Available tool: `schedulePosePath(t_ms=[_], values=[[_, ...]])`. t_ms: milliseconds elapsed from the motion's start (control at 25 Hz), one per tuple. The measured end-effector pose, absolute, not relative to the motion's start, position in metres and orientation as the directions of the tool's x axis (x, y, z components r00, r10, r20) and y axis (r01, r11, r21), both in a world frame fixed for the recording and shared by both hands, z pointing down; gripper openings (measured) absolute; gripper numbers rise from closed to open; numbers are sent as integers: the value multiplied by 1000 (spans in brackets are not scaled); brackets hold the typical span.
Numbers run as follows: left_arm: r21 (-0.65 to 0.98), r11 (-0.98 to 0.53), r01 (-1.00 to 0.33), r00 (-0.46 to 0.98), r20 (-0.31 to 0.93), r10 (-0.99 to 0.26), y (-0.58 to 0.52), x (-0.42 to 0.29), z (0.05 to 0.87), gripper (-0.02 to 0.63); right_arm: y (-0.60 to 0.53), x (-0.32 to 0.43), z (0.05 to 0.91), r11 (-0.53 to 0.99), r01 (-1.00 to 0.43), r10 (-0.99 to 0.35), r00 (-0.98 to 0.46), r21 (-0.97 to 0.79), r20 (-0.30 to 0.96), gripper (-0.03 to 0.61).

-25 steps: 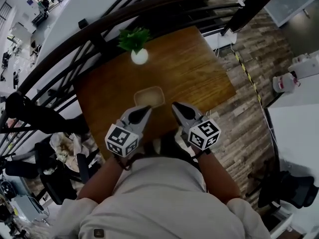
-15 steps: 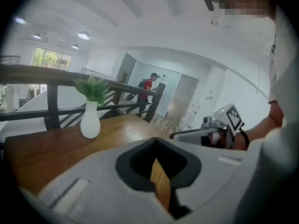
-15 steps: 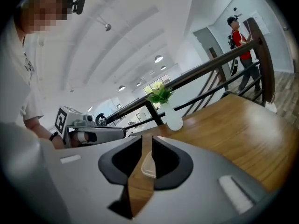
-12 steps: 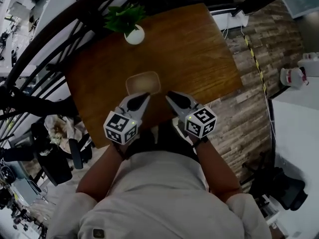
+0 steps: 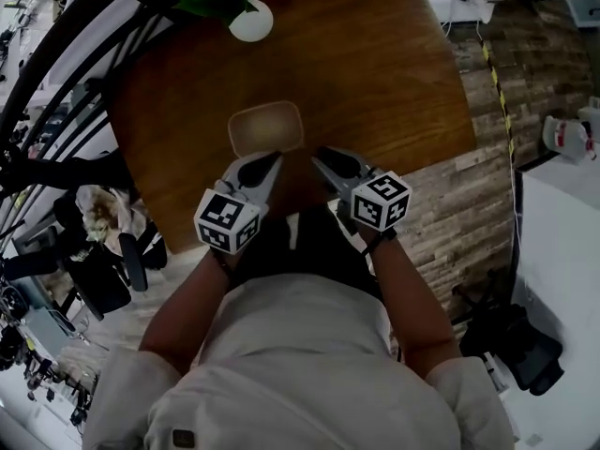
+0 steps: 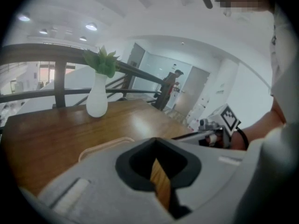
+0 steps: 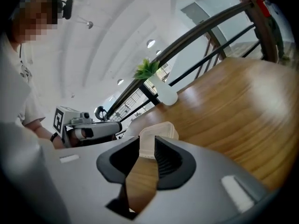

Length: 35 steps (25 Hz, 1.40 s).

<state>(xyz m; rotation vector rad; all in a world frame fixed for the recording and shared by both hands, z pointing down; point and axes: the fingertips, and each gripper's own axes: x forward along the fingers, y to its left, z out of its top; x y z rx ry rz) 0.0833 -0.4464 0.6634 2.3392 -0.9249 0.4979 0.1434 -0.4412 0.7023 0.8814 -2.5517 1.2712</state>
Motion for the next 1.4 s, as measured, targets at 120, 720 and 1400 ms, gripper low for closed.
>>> schedulePosePath(t_ms=[120,720,1400], values=[[371,-598,-710,690,533,-489,-448,84,674,3,-447,142,722,451,-554,-414,-824,-699,386,106],[385,-554,-739,660,581,-476,-450,74,719,3,-450,121,793,398,-469,-281,-880,-789,382,80],[396,-531,-749,651,588,-481,-454,63,731,3,-449,107,811,389,-471,-241,-882,-792,406,35]])
